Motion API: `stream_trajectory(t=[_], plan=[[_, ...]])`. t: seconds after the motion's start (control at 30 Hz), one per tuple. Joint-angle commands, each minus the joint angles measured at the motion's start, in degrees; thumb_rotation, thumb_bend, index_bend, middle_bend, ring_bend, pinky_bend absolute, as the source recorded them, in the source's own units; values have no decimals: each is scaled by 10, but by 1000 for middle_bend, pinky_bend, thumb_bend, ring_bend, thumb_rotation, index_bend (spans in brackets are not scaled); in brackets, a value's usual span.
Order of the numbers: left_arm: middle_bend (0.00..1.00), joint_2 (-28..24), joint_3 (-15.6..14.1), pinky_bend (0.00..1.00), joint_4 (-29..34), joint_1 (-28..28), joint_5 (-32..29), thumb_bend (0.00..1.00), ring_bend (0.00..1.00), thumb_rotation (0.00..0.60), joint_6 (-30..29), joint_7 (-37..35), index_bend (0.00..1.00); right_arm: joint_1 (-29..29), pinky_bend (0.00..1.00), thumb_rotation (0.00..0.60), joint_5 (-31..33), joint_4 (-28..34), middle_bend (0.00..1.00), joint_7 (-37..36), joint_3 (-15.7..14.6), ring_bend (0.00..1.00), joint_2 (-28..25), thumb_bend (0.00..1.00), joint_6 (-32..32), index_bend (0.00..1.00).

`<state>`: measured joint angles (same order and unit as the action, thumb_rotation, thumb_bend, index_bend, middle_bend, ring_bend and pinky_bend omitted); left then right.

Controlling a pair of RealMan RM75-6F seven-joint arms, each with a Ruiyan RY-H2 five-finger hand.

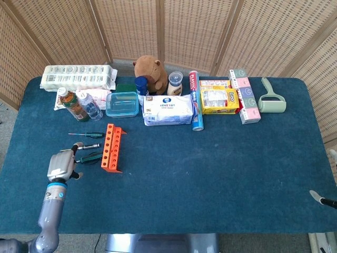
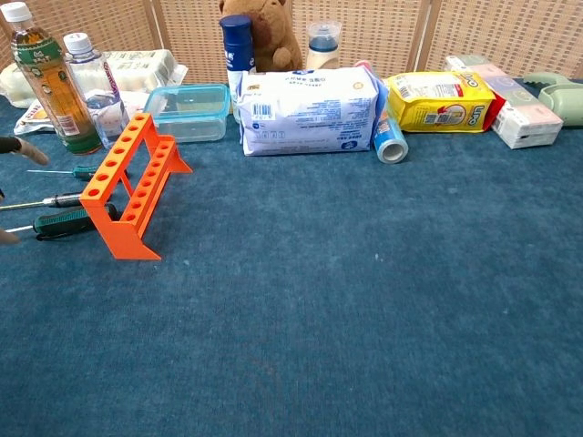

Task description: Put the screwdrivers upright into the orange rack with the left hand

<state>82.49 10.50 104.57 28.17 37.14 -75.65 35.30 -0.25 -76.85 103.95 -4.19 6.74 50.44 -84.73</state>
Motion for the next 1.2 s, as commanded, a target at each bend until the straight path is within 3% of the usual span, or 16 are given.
stream_trajectory(t=[0.03, 0.3, 0.47, 0.73, 1.2], plan=[[1000, 28, 10, 1000, -27, 14, -28, 185, 961, 600, -1, 18, 152, -1, 0, 600, 1, -2, 0, -6, 1, 0, -2, 0, 0, 32], [1000, 88, 26, 1000, -86, 42, -64, 230, 961, 600, 4, 40, 234, 0, 0, 600, 4, -5, 0, -18, 1, 0, -5, 0, 6, 37], [1000, 113, 30, 1000, -108, 52, -72, 233, 961, 600, 0, 52, 236, 3, 0, 600, 7, -7, 0, -20, 1, 0, -5, 0, 12, 38], [1000, 128, 33, 1000, -128, 58, -82, 247, 961, 600, 3, 61, 241, 4, 0, 600, 8, -8, 0, -26, 0, 0, -6, 0, 17, 41], [1000, 146, 28, 1000, -141, 62, -76, 296, 961, 600, 7, 67, 348, 7, 0, 600, 8, -9, 0, -34, -2, 0, -9, 0, 27, 42]])
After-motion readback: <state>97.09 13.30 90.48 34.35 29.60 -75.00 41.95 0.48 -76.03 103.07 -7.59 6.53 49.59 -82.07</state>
